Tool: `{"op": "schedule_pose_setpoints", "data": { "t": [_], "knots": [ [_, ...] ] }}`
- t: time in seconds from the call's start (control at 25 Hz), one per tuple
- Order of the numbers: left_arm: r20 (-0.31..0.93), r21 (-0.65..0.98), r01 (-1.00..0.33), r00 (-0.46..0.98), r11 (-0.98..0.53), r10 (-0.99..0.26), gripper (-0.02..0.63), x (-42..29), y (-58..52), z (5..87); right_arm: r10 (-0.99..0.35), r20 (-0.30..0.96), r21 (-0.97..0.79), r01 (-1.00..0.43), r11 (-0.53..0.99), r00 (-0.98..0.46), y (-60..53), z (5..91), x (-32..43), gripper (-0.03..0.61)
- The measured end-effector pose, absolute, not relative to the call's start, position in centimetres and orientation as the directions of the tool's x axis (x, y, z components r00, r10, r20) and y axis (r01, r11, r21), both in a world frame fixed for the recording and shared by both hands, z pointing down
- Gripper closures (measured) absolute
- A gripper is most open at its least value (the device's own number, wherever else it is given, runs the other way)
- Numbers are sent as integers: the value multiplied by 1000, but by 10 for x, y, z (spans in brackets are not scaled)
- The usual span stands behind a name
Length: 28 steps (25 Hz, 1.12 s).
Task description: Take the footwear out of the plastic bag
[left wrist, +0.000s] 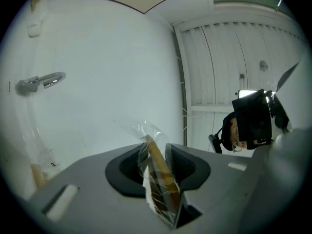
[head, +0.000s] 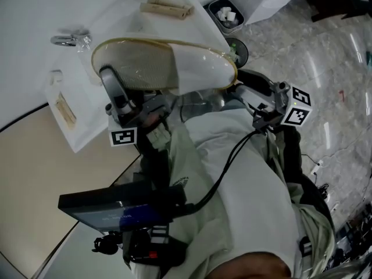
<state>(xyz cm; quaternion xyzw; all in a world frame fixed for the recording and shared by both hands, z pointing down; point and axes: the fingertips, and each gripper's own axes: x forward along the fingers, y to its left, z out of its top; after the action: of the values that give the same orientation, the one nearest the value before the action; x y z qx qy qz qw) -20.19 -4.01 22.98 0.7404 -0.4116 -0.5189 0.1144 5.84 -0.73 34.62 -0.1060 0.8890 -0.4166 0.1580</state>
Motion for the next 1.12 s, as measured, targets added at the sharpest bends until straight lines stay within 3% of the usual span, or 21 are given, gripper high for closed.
{"op": "schedule_pose_setpoints", "data": {
  "t": [0.24,0.48,0.68,0.88,0.96,1.12],
  "knots": [
    [-710,585,-423,147,-692,-689,523,-191,-46,217,-389,-4,-812,-224,539,-921,-20,393,31,404],
    [-711,601,-408,119,-687,-693,526,-203,-48,219,-430,23,-829,-258,497,-902,-29,411,30,407],
    [-719,614,-375,96,-694,-688,528,-203,-49,217,-331,21,-818,-207,537,-943,-16,415,12,407],
    [-713,607,-410,98,-681,-694,528,-202,-49,218,-366,-72,-831,-147,536,-928,-21,397,11,410],
    [-707,593,-446,109,-670,-698,528,-206,-46,219,-346,-69,-812,-149,565,-935,-19,391,16,482],
    [-687,564,-510,148,-650,-712,518,-206,-44,218,-299,-45,-782,-152,605,-953,-14,381,23,525]
  ]
}}
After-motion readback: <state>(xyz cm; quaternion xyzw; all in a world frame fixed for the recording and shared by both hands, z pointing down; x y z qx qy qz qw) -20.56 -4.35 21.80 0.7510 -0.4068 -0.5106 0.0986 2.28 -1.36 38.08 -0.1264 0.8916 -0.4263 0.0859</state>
